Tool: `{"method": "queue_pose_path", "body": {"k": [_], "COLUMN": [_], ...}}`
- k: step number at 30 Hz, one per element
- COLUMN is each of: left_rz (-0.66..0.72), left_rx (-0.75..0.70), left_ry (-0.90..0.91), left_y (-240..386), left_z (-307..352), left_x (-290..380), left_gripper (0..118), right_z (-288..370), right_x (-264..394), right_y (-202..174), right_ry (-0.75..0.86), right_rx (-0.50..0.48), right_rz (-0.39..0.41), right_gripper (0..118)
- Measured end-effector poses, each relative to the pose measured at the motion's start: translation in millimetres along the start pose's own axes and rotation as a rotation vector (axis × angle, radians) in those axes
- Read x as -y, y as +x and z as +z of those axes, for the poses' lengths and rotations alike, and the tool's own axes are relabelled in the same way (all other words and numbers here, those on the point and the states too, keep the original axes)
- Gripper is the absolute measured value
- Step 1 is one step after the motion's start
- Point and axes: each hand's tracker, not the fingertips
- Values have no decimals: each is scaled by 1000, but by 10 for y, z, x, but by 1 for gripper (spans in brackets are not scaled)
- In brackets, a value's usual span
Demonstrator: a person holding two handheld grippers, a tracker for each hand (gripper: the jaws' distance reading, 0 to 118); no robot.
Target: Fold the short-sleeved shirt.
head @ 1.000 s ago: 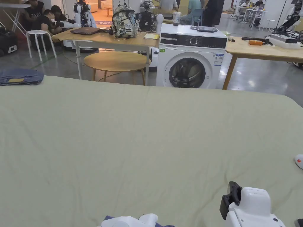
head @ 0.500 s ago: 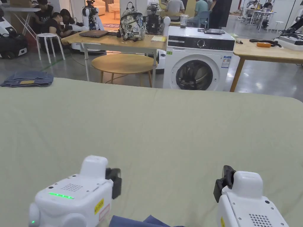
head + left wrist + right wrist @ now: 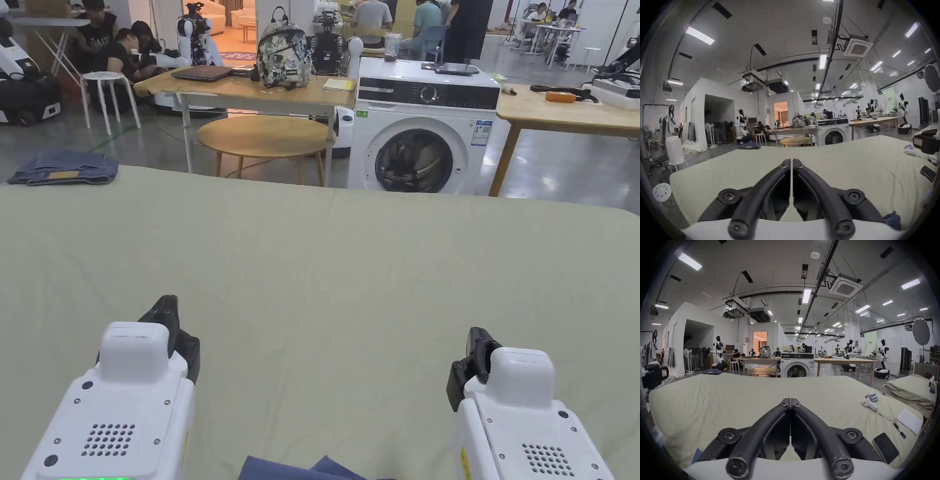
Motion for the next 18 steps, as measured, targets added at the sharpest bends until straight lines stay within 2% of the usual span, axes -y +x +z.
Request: {"method": "queue_pose_path", "body": {"k": [6, 14, 18], "left_rz": [8, 44, 58], "left_rx": [-4, 11, 18], "left_ry": [-40, -143, -194], "left_y": [-104, -285, -371], "left_z": [43, 139, 228], "left_x": [61, 320, 446], "left_gripper": [0, 0, 0], "right_z": [393, 630, 418], "right_x": [239, 1060, 1422], "right_y": [-15, -400, -523], "right_ry": [-141, -464, -640], "right_rx": [-70, -234, -223], "right_rz": [21, 92, 104], "right_gripper": [0, 0, 0]}}
